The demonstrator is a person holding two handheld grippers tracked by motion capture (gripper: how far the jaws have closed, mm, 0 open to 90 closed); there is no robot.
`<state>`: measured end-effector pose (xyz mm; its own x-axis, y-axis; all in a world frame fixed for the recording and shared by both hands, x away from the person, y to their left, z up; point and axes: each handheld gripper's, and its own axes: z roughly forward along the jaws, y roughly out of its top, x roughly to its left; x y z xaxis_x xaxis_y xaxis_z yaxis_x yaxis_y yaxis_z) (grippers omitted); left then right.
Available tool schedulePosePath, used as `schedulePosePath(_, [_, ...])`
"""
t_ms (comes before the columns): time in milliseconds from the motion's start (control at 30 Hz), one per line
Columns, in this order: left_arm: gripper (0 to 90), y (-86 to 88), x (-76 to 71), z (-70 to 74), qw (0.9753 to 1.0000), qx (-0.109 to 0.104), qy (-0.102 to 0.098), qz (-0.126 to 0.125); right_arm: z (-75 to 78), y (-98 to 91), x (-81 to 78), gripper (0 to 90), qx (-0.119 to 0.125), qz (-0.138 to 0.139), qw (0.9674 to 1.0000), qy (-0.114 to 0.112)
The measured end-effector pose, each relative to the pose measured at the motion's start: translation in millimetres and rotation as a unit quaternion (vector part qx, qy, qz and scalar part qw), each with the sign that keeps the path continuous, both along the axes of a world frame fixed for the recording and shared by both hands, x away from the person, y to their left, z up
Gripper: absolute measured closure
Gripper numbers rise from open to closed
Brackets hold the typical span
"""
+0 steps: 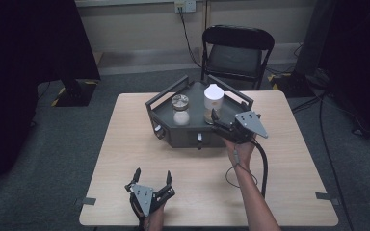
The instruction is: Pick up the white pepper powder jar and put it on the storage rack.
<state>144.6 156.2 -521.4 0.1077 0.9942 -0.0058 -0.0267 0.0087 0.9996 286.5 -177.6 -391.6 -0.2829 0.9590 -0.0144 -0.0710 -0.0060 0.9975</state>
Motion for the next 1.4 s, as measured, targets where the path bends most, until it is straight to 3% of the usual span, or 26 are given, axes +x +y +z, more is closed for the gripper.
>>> schedulePosePath(167, [0.1, 0.0, 0.0, 0.0, 1.0, 0.0, 0.0, 0.0, -9.3, -4.9, -13.6, 0.1, -0.001, -0.003, 0.9999, -0.016])
schedulePosePath(367, [0.1, 0.0, 0.0, 0.0, 1.0, 0.0, 0.0, 0.0, -15.1, -10.8, -24.1, 0.1, 0.002, -0.003, 0.9999, -0.015])
schedulePosePath(533, [0.1, 0.0, 0.0, 0.0, 1.0, 0.0, 0.0, 0.0, -15.1, -15.5, -32.7, 0.5, -0.013, 0.0, 0.9998, -0.016])
schedulePosePath(767, [0.1, 0.0, 0.0, -0.1, 1.0, 0.0, 0.0, 0.0, -15.3, -22.1, -42.9, 0.0, -0.015, -0.004, 0.9999, 0.0])
schedulePosePath(1000, [0.2, 0.0, 0.0, -0.1, 1.0, 0.0, 0.0, 0.0, -18.9, -22.8, -55.5, 0.0, -0.016, -0.004, 0.9997, -0.018])
schedulePosePath(1300, [0.1, -0.1, 0.0, -0.1, 1.0, 0.0, 0.0, 0.0, -31.1, -31.0, -72.6, 0.0, -0.008, -0.009, 0.9998, -0.017])
schedulePosePath(1400, [0.2, -0.1, 0.0, 0.0, 1.0, 0.0, 0.0, 0.0, -32.1, -31.8, -78.2, 0.0, -0.017, -0.013, 0.9996, -0.019])
